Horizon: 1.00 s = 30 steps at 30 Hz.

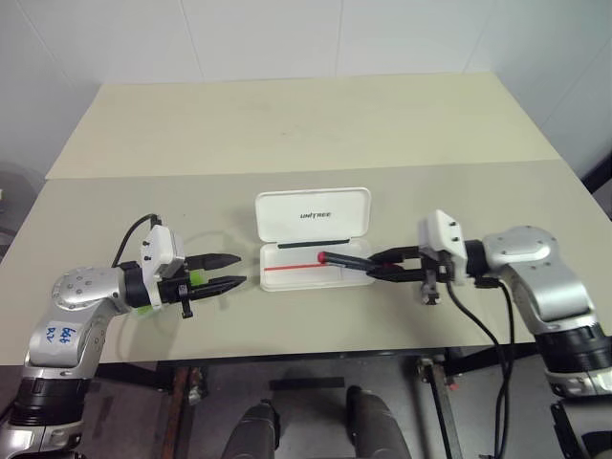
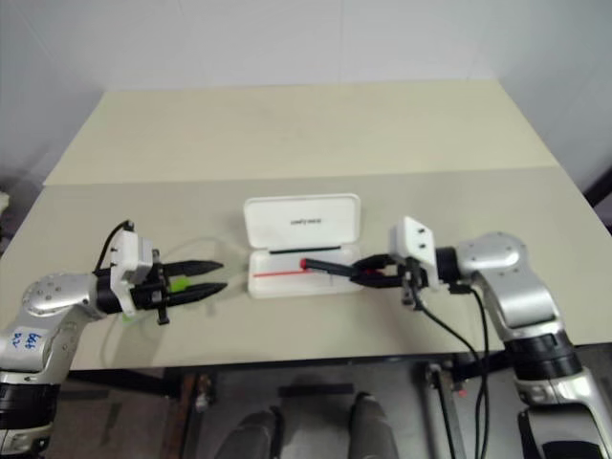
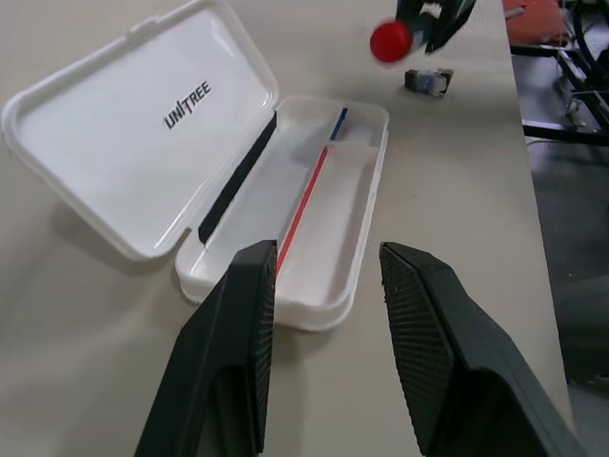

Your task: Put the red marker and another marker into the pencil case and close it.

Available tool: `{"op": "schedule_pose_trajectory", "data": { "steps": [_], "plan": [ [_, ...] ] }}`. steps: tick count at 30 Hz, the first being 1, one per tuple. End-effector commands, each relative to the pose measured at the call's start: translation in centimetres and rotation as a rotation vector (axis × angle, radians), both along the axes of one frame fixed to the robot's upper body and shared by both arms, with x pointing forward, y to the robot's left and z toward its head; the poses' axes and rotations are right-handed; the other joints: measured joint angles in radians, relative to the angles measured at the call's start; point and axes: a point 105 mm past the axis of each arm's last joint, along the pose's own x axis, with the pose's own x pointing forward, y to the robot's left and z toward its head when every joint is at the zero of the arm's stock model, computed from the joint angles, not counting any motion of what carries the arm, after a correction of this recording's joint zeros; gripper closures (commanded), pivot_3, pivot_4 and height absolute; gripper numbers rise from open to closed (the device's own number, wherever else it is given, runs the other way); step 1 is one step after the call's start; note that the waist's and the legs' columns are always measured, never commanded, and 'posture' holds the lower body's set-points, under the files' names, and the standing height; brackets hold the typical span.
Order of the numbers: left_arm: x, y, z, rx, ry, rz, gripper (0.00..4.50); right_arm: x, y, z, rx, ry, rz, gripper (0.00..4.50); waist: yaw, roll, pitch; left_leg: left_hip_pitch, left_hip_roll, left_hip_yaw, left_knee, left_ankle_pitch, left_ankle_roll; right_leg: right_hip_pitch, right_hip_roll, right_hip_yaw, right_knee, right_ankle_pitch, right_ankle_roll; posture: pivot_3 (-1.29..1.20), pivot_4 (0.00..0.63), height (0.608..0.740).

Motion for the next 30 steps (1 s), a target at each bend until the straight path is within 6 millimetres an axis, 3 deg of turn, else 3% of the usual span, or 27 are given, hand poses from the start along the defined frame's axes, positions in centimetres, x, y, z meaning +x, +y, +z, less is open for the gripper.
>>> {"op": "schedule_pose_trajectory", "data": {
  "steps": [1,6,14,24,30],
  "plan": [
    [-0.3,0.2,1.2,0.011,-0.068,0.023,2.67,1.1,1.1,0.6,-0.028,-0.086,0.019,3.89,0.000,0.000,0.000,0.000,0.000,0.000,0.000,0.000,0.000,0.000,0.000,0.000,0.000,0.000,0.000,0.00,0.150,0.740],
    [-0.7,0.5,1.2,0.009,-0.073,0.057,2.67,2.9,3.2,0.5,-0.033,-0.142,0.034,3.89,-0.001,0.000,0.000,0.000,0.000,0.000,-0.002,0.000,0.000,-0.001,0.000,0.000,0.001,0.000,0.000,0.00,0.150,0.740],
    [-1.0,0.6,1.1,0.000,-0.073,0.086,2.67,3.9,5.7,-1.0,-0.118,-0.210,0.103,3.89,-0.002,0.000,0.000,-0.001,0.001,0.000,-0.004,0.000,0.000,-0.002,0.000,-0.001,0.002,0.000,0.000,0.00,0.150,0.740],
    [-0.9,0.4,1.1,-0.013,-0.077,0.098,2.67,5.1,6.3,-1.2,-0.143,-0.302,0.073,3.89,-0.002,0.000,0.000,0.000,0.001,0.000,-0.004,0.000,0.000,-0.002,0.001,-0.001,0.003,0.000,-0.001,0.00,0.150,0.740],
    [-0.9,0.1,1.0,-0.019,-0.077,0.094,2.67,4.7,6.6,-0.6,-0.108,-0.313,0.085,1.82,-0.003,0.000,0.000,0.000,0.001,0.000,-0.004,0.000,0.000,-0.002,0.001,-0.001,0.003,0.000,-0.001,0.00,0.150,0.740]
  ]
}}
